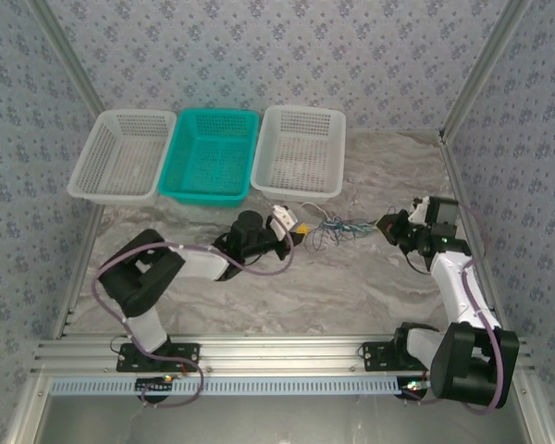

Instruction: Untangle the cables

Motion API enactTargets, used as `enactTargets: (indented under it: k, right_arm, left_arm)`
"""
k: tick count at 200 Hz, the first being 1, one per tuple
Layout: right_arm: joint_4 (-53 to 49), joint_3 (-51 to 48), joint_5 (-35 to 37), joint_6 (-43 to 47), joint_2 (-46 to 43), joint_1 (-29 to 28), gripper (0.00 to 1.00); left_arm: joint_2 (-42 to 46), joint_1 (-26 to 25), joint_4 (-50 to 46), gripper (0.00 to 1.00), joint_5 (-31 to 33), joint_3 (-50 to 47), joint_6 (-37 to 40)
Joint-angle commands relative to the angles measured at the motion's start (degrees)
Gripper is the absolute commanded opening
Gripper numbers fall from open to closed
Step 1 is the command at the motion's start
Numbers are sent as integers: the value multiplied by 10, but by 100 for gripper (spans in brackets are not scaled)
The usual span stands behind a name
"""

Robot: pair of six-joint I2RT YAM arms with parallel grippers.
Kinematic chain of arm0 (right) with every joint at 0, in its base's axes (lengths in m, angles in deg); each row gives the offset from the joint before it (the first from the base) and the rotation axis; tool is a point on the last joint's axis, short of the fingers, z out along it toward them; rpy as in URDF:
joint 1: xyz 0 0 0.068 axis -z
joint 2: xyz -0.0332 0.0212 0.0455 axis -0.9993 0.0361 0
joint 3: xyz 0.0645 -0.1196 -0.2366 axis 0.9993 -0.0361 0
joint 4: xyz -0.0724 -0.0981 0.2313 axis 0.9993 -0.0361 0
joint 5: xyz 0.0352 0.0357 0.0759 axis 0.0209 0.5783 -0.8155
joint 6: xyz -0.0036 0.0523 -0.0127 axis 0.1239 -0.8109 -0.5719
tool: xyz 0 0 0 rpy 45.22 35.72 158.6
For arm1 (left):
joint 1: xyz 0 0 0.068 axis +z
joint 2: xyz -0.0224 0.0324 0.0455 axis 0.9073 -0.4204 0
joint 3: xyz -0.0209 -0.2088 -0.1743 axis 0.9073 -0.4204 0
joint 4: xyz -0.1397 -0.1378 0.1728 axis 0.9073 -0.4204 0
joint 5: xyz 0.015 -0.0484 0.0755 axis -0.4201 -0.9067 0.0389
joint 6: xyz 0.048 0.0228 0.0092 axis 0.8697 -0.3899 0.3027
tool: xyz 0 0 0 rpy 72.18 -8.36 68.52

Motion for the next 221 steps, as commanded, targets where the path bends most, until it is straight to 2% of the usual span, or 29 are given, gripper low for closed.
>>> enactTargets:
  k: [1,37,63,86,99,116,124,130,146,155,193,221]
  right_arm:
    - [-23,-8,81,23,-13,36,0]
    - [-13,-32,126,17,-18,49,0]
    - [-24,-43,190,21,-25,52,0]
    - [-11,-53,185,26,-26,56,0]
    - [7,-55,150,25,-18,54,0]
    - [18,-49,114,22,-1,48,0]
    - [22,-43,99,25,7,45,0]
    - [24,-39,86,26,12,42,0]
    - [21,-26,73,26,22,32,0]
    - [20,-21,67,25,24,26,0]
    - [13,-3,30,15,22,13,0]
    - [3,10,12,6,21,13,0]
  left_arm:
    - [96,27,-40,0,94,-32,-36]
    - [207,48,-100,0,153,-66,-72]
    - [277,82,-162,0,160,-71,-105]
    - [320,101,-198,0,142,-71,-103]
    - [321,103,-208,0,74,-67,-67]
    - [286,100,-228,0,-87,-46,-24]
    - [259,87,-229,2,-127,-38,-9]
    - [237,72,-220,9,-120,-37,2]
    - [168,36,-168,41,-99,-40,27]
    - [130,26,-136,50,-97,-35,28]
    - [-22,-1,-37,58,-105,26,53]
    - [-98,-3,17,64,-96,69,60]
